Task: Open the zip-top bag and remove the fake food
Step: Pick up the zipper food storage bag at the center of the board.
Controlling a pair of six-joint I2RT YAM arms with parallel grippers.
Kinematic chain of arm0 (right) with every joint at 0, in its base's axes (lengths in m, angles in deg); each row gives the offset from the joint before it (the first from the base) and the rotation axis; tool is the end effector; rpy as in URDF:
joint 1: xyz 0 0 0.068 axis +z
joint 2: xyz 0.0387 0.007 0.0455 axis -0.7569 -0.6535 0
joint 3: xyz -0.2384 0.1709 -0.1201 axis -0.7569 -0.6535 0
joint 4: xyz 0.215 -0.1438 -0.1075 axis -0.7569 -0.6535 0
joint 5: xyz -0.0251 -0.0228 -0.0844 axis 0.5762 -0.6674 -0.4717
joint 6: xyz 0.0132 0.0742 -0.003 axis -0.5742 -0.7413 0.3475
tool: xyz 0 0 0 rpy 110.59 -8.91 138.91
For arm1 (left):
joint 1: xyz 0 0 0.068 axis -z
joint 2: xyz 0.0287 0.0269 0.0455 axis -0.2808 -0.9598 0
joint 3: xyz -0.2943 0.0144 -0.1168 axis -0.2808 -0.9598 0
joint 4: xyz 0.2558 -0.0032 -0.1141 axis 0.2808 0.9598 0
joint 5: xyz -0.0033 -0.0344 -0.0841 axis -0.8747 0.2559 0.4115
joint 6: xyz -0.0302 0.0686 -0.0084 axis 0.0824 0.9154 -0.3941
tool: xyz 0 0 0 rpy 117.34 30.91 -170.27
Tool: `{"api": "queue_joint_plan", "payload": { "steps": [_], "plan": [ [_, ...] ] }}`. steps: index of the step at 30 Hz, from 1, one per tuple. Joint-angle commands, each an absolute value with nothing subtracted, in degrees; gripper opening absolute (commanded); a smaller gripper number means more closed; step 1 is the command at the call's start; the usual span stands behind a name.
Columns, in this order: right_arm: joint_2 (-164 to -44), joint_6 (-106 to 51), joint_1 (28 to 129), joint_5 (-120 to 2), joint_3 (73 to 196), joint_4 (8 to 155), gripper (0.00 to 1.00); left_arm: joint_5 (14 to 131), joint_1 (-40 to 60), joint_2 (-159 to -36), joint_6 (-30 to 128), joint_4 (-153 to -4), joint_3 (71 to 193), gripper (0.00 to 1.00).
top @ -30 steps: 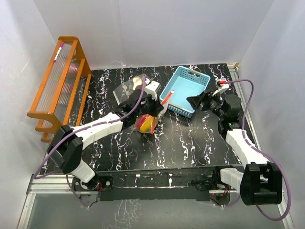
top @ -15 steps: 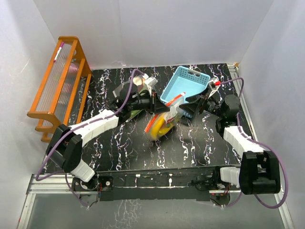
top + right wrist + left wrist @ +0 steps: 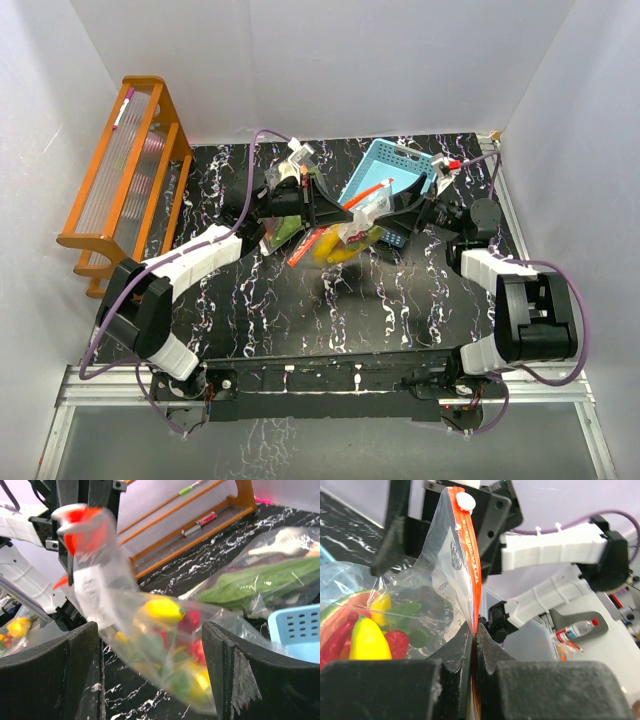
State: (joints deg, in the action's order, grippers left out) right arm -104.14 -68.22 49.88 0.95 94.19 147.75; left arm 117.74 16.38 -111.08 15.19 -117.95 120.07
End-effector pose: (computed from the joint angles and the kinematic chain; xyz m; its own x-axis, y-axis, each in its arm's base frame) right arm 0.2919 0.0624 0.3034 -0.4190 0.2744 -0.8655 -0.8397 0.2456 0.4844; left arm 0.2960 -0.2507 0.3732 -0.5692 -0.1396 -0.8102 0.8202 -0.0283 -0.5714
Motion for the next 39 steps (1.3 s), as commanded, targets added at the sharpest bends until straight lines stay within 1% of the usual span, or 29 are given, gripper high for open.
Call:
{"api": "queue_joint_plan", "payload": {
  "steps": [1, 3, 6, 8, 11, 13, 14, 15, 17, 20, 21, 22, 23, 24, 25, 26, 27, 28, 30, 33, 39],
  "plan": [
    [-107.56, -76.94, 50.55, 2.48, 100.02, 164.06, 0.87, 125.41, 15.97, -112.42, 8.21, -128.24, 121.78, 0.00],
    [-110.18, -80.96, 50.89, 2.64, 101.77, 169.83, 0.87, 125.41, 15.92, -112.67, 8.76, -127.54, 122.06, 0.00],
    [-114.48, -89.25, 51.40, 2.30, 104.17, 180.04, 0.86, 123.27, 15.89, -111.47, 12.49, -122.42, 122.21, 0.00],
    [-117.11, -94.84, 52.51, 2.08, 105.70, 185.92, 0.83, 122.22, 15.78, -110.53, 14.28, -119.90, 122.27, 0.00],
    [-118.45, -94.36, 55.55, 3.94, 106.99, 186.23, 0.74, 121.69, 15.40, -109.82, 14.53, -119.95, 122.10, 0.00],
    [-118.32, -93.44, 57.04, 3.75, 106.68, 186.28, 0.66, 121.83, 15.26, -110.27, 14.96, -119.67, 122.32, 0.00],
    [-118.18, -93.14, 57.48, 3.63, 106.56, 186.22, 0.61, 121.86, 15.13, -110.67, 15.04, -119.67, 122.47, 0.00],
    [-118.00, -92.88, 57.80, 3.50, 106.49, 186.25, 0.55, 121.93, 14.78, -111.30, 14.66, -120.11, 122.34, 0.00],
    [-117.37, -92.54, 57.96, 3.45, 106.19, 186.03, 0.41, 122.26, 14.24, -112.21, 12.51, -123.42, 121.60, 0.00],
    [-115.37, -90.65, 57.98, 3.31, 105.29, 183.65, 0.26, 121.45, 13.44, -112.84, 9.39, -127.24, 120.61, 0.00],
    [-114.34, -89.21, 57.94, 3.01, 104.88, 181.68, 0.21, 120.69, 13.28, -112.63, 9.31, -127.16, 120.45, 0.06],
    [-113.21, -87.06, 57.93, 2.72, 104.49, 178.99, 0.17, 119.85, 13.22, -112.36, 9.94, -126.16, 120.58, 0.16],
    [-111.78, -84.51, 57.98, 2.50, 104.15, 175.11, 0.13, 119.10, 13.20, -111.88, 11.60, -124.70, 120.86, 0.29],
    [-109.64, -80.93, 57.98, 2.16, 104.00, 170.64, 0.11, 118.69, 13.22, -111.49, 12.68, -123.48, 121.05, 0.44],
    [-108.07, -77.05, 57.97, 1.61, 103.87, 164.84, 0.09, 118.43, 13.22, -110.95, 13.58, -122.85, 121.18, 0.57],
    [-106.28, -72.30, 57.97, 0.59, 103.84, 156.59, 0.08, 117.85, 13.21, -110.45, 14.58, -122.08, 121.28, 0.66],
    [-104.66, -67.10, 57.94, -0.53, 103.95, 150.37, 0.07, 116.87, 13.22, -109.96, 16.50, -120.43, 121.61, 0.71],
    [-103.22, -62.84, 57.98, -2.03, 104.15, 144.36, 0.07, 115.26, 13.17, -109.51, 19.25, -117.52, 122.42, 0.74],
    [-101.08, -56.97, 58.05, -4.80, 104.78, 136.06, 0.07, 111.23, 13.73, -108.59, 25.96, -110.28, 124.35, 0.74],
    [-100.03, -54.75, 58.07, -6.06, 105.85, 130.51, 0.07, 105.15, 15.60, -107.21, 35.56, -102.96, 125.87, 0.75],
    [-99.49, -51.07, 58.16, -9.96, 108.65, 119.24, 0.08, 96.72, 20.05, -105.22, 44.09, -102.65, 125.33, 0.75]
  ]
}}
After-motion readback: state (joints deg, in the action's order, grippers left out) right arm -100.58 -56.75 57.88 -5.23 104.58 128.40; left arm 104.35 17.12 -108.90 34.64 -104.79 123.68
